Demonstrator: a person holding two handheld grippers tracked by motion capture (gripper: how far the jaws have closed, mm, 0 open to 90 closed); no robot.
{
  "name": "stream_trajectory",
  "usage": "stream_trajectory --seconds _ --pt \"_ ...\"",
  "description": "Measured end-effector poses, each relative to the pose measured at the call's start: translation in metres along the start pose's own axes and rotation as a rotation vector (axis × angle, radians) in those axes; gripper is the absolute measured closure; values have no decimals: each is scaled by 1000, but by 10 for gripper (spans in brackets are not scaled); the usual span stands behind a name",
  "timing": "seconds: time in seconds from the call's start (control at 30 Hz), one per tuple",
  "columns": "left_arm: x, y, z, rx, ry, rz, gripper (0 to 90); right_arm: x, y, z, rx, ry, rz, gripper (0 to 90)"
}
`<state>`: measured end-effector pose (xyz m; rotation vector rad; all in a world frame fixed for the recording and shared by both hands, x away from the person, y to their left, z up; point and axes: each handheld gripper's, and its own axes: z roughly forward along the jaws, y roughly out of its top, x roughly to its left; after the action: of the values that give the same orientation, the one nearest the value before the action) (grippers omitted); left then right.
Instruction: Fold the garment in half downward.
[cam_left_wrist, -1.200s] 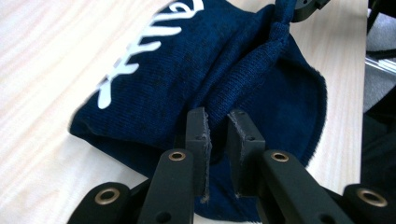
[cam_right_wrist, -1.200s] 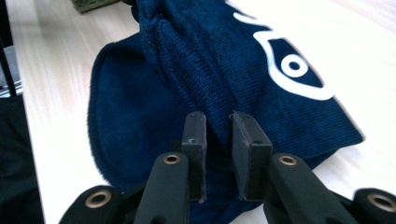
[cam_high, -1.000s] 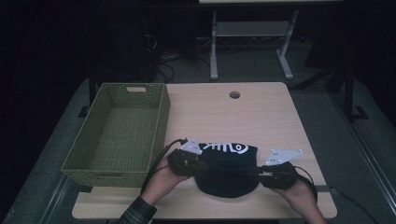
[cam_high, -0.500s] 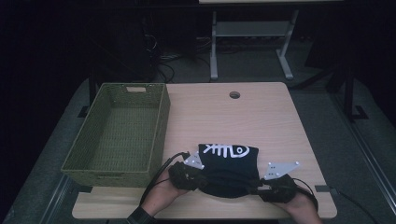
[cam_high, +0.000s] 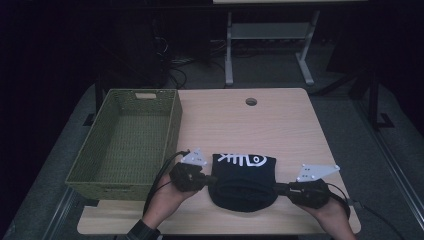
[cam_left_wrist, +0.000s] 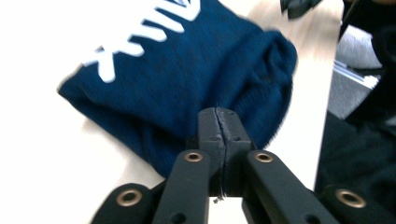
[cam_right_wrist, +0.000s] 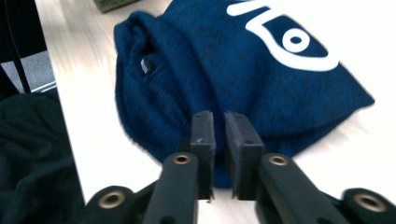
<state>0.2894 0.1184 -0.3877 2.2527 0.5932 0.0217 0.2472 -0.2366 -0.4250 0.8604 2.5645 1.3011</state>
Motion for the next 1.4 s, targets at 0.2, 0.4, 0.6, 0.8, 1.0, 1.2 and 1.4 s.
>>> stream_trajectory --seconds 0.2,0.4,0.6,0.8,1.0,1.2,1.4 --pt "14 18 17 0 36 3 899 -6 9 19 31 19 -15 879" --pt "34 34 32 17 72 -12 898 -7 10 29 60 27 -23 889" --pt "46 35 59 66 87 -30 895 0 5 37 89 52 -34 896" --pt "51 32 79 105 96 -32 896 9 0 50 124 77 -64 898" --pt "54 28 96 150 102 2 900 20 -1 61 142 80 -100 900" --pt "55 28 100 144 96 16 900 33 0 67 131 103 -118 900" --pt "51 30 90 107 79 -9 869 37 1 68 127 112 -129 897"
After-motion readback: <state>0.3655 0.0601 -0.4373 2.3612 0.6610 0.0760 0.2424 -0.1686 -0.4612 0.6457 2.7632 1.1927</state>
